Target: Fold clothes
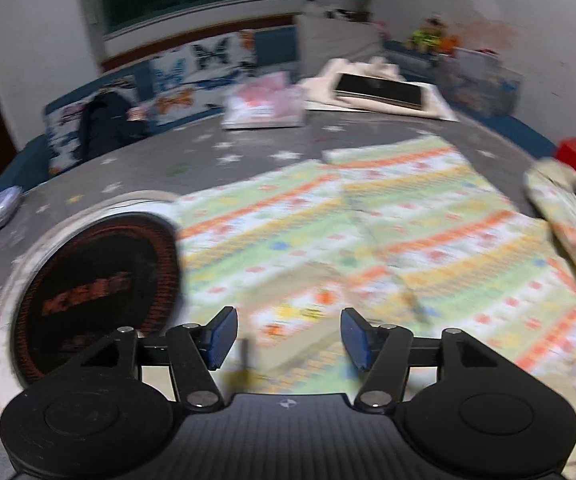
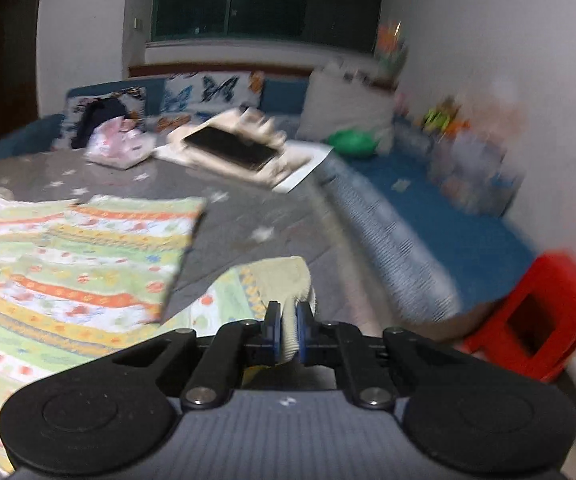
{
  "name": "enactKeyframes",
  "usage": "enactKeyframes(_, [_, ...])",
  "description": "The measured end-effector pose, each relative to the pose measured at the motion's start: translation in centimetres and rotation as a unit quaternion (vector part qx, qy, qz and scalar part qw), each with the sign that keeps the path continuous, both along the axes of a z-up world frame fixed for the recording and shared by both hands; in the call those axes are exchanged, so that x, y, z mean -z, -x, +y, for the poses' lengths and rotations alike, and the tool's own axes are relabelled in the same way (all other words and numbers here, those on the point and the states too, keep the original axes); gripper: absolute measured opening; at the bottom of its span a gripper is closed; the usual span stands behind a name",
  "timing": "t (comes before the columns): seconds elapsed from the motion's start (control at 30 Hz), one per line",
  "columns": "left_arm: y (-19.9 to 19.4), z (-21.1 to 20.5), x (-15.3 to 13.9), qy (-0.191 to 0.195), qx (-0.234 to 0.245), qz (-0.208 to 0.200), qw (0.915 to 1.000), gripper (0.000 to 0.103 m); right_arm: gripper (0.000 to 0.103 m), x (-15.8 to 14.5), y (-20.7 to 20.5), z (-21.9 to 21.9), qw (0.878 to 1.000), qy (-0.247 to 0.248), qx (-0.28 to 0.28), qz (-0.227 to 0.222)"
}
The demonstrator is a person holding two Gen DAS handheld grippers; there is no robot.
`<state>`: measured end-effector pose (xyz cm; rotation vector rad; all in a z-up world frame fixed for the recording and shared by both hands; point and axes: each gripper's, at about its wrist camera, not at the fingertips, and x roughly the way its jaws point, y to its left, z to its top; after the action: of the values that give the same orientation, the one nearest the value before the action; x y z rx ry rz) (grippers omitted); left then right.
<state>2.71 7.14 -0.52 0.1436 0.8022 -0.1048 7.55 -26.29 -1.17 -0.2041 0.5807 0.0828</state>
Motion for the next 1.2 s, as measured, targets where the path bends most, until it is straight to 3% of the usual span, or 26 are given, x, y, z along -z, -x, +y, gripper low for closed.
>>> enactKeyframes(0.27, [2.1, -5.3, 0.4, 0.005, 0.096, 0.004, 0.9954, 0.067, 0.009, -1.2, 0.1, -3.3, 0.993, 0.095, 0.068, -0.029])
enactKeyframes(0.4, [2.8, -6.3, 1.1, -0.004, 0.118, 0.013, 0.9929, 0.068, 0.016, -0.7, 0.8, -3.6, 0.995, 0.075, 0.061, -0.018])
enactKeyframes(0.53, [3.1, -6.1, 1.6, -0.007, 0.122, 0.021, 0.9923, 0.069, 0.017, -0.1, 1.7, -3.6, 0.998, 0.046, 0.047, -0.005])
enactKeyframes(0.67, [3.1, -5.5, 1.6, -0.001, 0.112, 0.023, 0.9934, 0.071, 0.026, 0.7, 2.3, -2.3, 1.0, 0.017, 0.012, 0.014])
enactKeyframes(0.87, [3.7, -3.9, 1.1, -0.001, 0.088, 0.02, 0.9959, 0.071, 0.027, 1.4, 2.5, 1.0, 0.999, 0.006, -0.037, 0.027])
enactKeyframes(1.07, [4.1, -0.8, 0.8, 0.009, 0.028, 0.02, 0.9994, 0.071, 0.027, 2.2, 2.7, 4.3, 0.995, -0.004, -0.087, 0.039])
enactKeyframes(1.2, [4.3, 1.7, 0.8, -0.004, -0.017, 0.015, 0.9997, 0.071, 0.03, 2.6, 2.8, 6.4, 0.992, -0.011, -0.12, 0.047])
